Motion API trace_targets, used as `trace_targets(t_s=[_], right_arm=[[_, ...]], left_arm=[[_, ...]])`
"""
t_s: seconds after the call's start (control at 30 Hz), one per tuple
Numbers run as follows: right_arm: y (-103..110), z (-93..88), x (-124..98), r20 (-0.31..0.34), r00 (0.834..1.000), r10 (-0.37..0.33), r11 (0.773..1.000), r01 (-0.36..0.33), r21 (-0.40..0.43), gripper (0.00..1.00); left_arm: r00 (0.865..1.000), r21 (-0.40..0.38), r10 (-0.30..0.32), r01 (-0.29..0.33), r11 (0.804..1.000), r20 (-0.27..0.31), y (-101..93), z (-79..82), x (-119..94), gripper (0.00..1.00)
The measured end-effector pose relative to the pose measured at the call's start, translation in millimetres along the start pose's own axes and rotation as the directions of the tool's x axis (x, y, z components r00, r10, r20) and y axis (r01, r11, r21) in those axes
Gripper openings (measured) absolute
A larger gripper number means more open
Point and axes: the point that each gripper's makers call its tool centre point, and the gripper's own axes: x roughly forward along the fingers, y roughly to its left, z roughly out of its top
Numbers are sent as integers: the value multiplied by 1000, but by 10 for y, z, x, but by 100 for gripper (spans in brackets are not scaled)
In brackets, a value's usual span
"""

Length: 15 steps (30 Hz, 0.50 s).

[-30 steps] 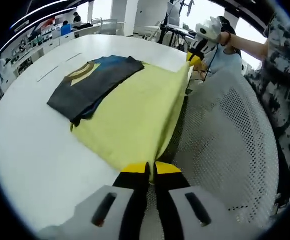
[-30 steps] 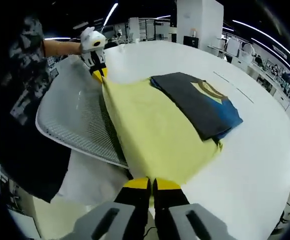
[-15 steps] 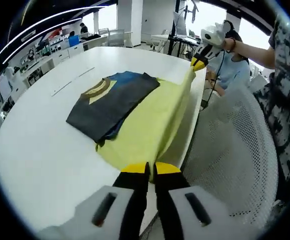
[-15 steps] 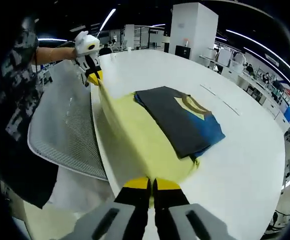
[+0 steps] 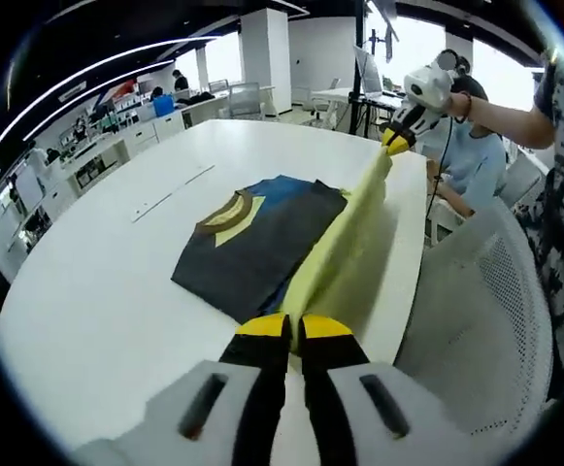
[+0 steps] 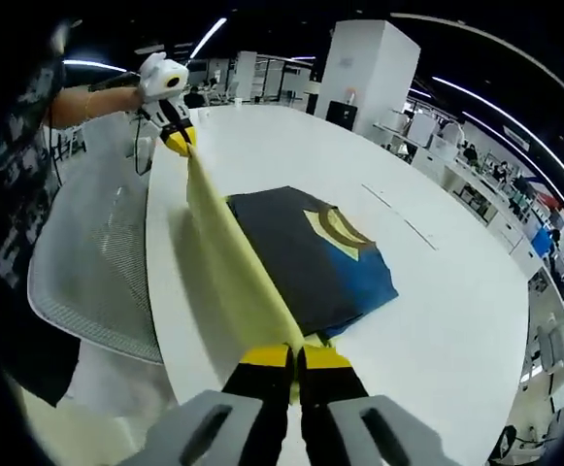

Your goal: Fold the garment on the visible template until the final outline fits inside the template.

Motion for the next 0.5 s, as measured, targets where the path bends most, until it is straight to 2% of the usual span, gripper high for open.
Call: trace_targets(t_s=[0.37, 0.5], right_arm=[[-375, 226, 46, 36, 994, -99, 995, 99, -11, 0], [-514, 291, 70, 47, 991, -129, 991, 130, -22, 0]], left_arm=[[991, -23, 116, -114, 993, 72, 385, 279, 90, 1], [983, -69, 148, -141, 988, 112, 532, 366, 109, 1]])
